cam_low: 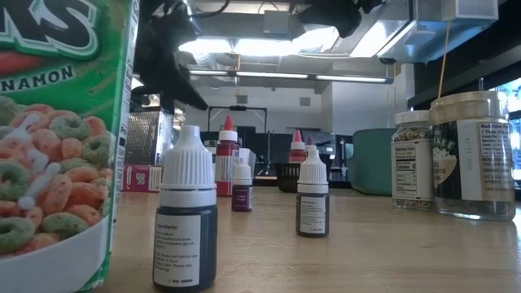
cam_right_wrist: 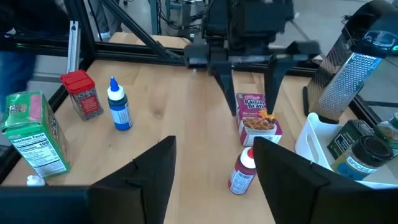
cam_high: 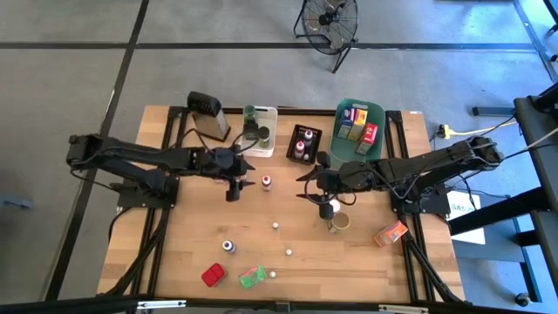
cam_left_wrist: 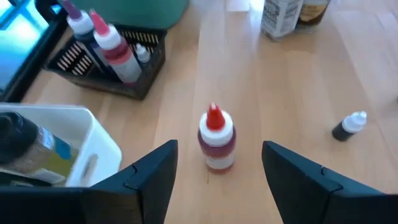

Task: Pick & Place Kitchen Items
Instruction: Put the large red food coloring bottle into the black bin

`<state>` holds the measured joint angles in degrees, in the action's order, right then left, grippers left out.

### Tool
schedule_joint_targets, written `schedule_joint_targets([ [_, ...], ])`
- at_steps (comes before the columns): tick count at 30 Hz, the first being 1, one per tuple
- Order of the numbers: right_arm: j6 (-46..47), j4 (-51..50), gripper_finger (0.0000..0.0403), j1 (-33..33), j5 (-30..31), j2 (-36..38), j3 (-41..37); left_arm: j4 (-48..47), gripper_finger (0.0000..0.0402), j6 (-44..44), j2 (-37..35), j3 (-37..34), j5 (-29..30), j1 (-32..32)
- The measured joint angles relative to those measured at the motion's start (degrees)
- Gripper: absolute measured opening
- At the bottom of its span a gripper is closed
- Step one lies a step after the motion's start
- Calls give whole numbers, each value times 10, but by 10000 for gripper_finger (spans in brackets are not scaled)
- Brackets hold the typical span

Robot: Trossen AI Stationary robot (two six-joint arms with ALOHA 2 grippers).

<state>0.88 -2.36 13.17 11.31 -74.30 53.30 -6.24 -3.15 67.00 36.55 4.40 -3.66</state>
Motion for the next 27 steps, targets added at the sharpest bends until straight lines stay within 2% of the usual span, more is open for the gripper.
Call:
schedule_joint_targets([
  [6,-8,-2,216,0,0,0,0,109,230,26,0,-66,7,2],
  [15,-24,-7,215,0,0,0,0,174,229,45,2,-118,6,2],
  [21,-24,-9,215,0,1,0,0,253,230,45,39,-139,6,2],
  [27,-24,-9,215,0,1,0,0,321,230,35,106,-140,1,2],
])
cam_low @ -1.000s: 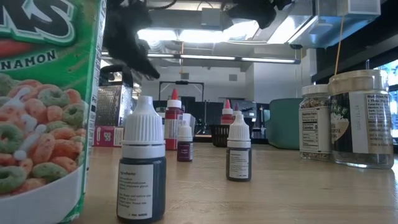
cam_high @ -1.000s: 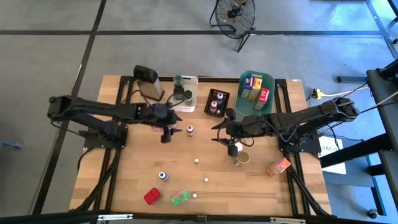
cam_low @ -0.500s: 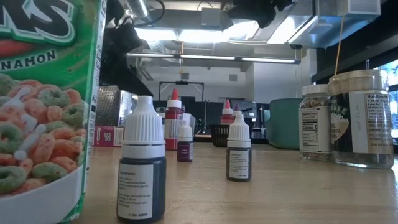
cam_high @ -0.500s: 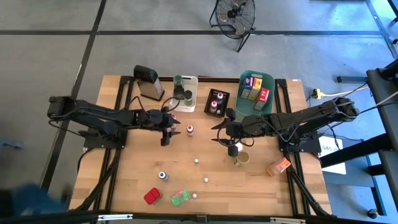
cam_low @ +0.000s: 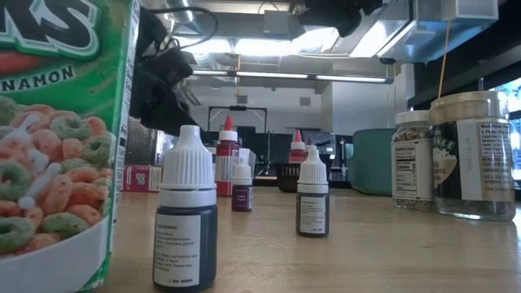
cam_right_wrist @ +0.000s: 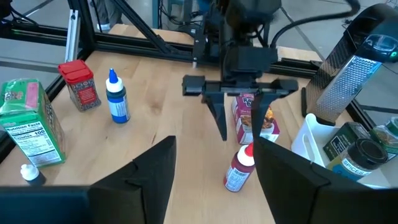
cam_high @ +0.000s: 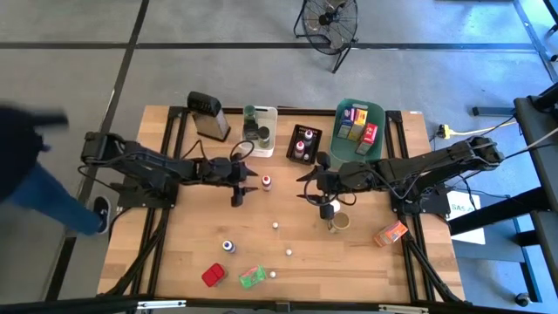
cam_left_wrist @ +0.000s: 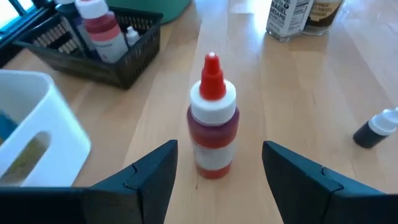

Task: Pick & Place Kitchen Items
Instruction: Put the large red food coloring bottle into the black bin

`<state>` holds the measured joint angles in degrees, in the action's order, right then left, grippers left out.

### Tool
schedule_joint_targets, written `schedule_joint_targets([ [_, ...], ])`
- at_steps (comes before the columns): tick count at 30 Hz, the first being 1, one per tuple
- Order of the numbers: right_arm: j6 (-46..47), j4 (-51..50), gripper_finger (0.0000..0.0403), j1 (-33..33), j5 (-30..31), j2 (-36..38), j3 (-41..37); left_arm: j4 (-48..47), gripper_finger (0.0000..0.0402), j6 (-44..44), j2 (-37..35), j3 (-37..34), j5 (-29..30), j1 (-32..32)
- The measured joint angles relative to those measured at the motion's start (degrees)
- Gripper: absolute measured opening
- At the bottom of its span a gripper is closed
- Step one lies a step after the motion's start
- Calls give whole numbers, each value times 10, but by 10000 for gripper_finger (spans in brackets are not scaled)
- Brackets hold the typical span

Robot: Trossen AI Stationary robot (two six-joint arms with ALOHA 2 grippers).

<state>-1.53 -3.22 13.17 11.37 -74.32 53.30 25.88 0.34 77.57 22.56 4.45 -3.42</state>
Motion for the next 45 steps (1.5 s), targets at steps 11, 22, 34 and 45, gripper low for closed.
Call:
schedule_joint_targets([
  [11,2,-9,215,0,0,0,0,113,230,-21,104,1,-16,-4],
  [22,2,-9,215,0,1,0,0,181,230,-31,169,15,-30,-9],
  [34,2,-21,215,0,1,0,0,181,230,-58,245,75,-45,-9],
  [45,9,-30,215,0,0,0,0,121,230,-54,246,78,-41,-9],
])
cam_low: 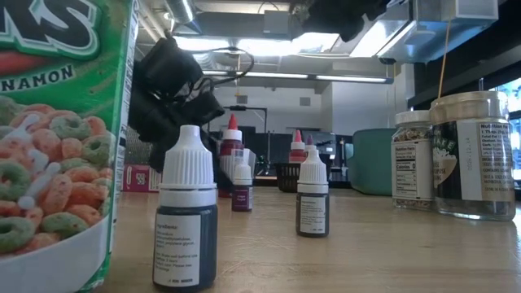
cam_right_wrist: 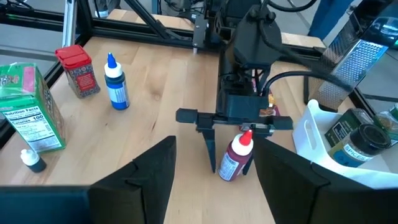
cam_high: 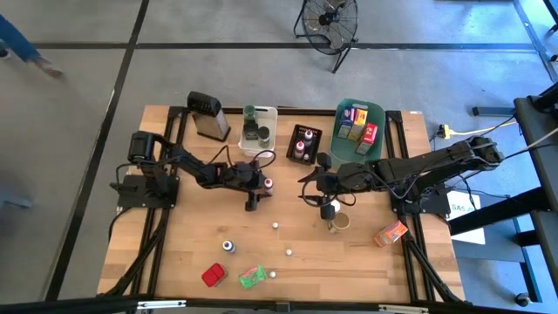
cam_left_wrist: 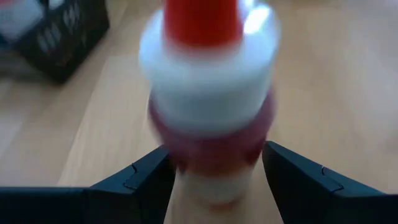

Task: Pick & Place Kitchen Items
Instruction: Put the large red food coloring bottle into the black bin

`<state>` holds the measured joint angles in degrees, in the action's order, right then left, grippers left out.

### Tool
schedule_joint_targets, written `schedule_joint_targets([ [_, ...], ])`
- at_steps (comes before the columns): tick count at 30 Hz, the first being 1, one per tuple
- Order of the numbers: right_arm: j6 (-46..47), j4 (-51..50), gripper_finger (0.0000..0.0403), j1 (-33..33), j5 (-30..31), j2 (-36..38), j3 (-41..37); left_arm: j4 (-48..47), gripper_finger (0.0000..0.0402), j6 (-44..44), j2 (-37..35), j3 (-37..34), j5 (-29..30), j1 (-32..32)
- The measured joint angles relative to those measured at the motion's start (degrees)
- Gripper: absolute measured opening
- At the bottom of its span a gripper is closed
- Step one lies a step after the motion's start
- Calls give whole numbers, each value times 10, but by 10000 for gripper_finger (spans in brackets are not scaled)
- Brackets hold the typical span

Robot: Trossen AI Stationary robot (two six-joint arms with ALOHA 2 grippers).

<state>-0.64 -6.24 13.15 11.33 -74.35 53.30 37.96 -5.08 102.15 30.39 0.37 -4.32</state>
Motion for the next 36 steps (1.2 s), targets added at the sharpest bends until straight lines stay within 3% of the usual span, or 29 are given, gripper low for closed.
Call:
schedule_joint_targets([
  [12,3,-4,215,0,0,0,0,-4,226,0,0,0,15,0],
  [25,4,-17,215,0,0,0,0,-4,140,-2,0,0,15,0],
  [36,19,-39,216,0,2,-14,0,-10,138,9,-29,0,3,2],
])
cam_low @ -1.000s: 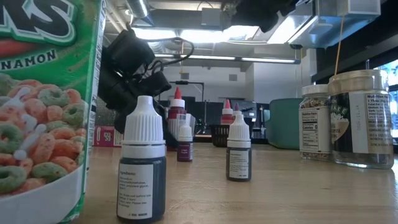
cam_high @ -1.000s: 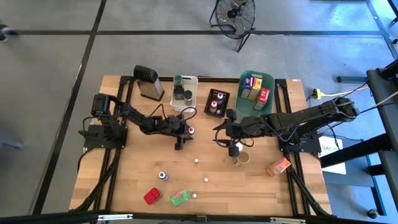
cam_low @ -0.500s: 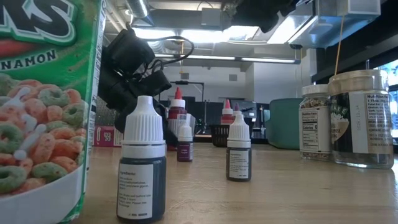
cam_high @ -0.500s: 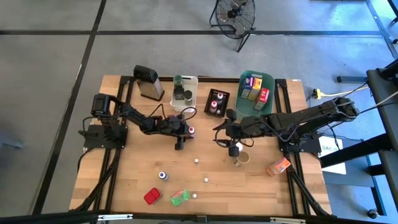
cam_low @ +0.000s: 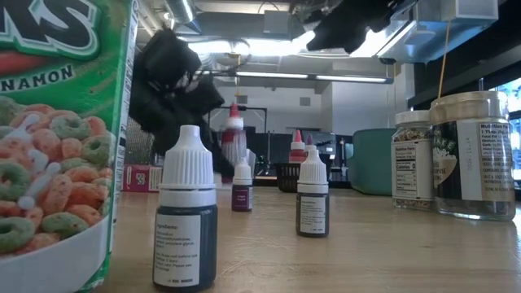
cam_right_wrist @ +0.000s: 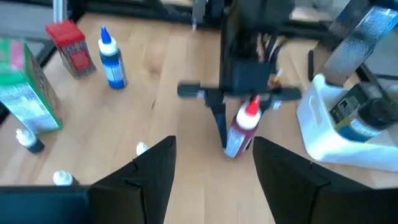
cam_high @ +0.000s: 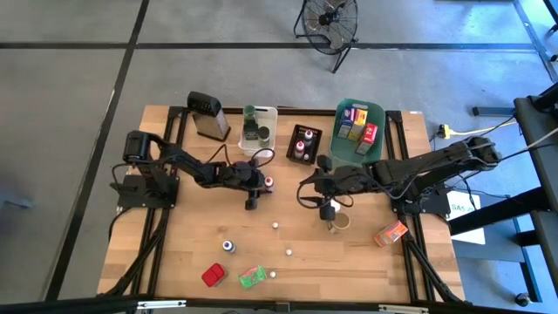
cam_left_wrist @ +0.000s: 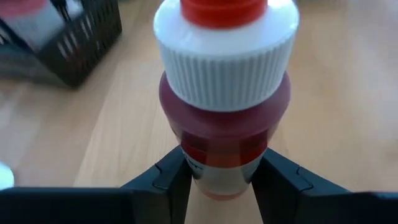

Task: Pick & Place Kitchen Items
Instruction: Put the large red food coloring bottle into the black bin

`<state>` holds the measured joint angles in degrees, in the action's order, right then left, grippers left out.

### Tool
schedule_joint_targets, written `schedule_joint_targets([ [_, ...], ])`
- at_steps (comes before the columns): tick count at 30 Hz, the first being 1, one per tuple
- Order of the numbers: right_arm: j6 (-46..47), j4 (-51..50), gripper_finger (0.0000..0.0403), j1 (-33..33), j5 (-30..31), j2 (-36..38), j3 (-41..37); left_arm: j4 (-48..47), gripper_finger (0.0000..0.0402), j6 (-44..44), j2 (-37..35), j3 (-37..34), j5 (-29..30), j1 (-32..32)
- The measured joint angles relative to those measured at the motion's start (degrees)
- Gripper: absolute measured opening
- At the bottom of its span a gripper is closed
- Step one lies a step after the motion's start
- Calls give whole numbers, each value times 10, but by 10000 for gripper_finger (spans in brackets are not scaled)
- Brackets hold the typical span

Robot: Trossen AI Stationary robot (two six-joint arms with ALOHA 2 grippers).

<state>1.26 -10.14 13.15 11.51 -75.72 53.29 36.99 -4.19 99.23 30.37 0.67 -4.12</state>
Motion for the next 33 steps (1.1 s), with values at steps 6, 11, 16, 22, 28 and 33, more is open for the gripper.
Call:
schedule_joint_targets([
  [6,-24,47,216,-9,23,-61,0,-32,137,30,-69,9,-21,1],
  [11,-66,135,216,-15,87,-102,0,-61,137,27,-95,28,-19,17],
  [16,-73,204,216,-16,95,-127,0,-70,137,-6,-95,47,13,41],
  [22,-73,228,216,-17,50,-136,0,-83,137,-35,-95,60,52,57],
  [28,-73,244,216,-19,28,-136,0,-86,137,-35,-95,63,57,57],
  [33,-70,255,216,-29,28,-144,0,-85,137,-32,-95,63,57,57],
])
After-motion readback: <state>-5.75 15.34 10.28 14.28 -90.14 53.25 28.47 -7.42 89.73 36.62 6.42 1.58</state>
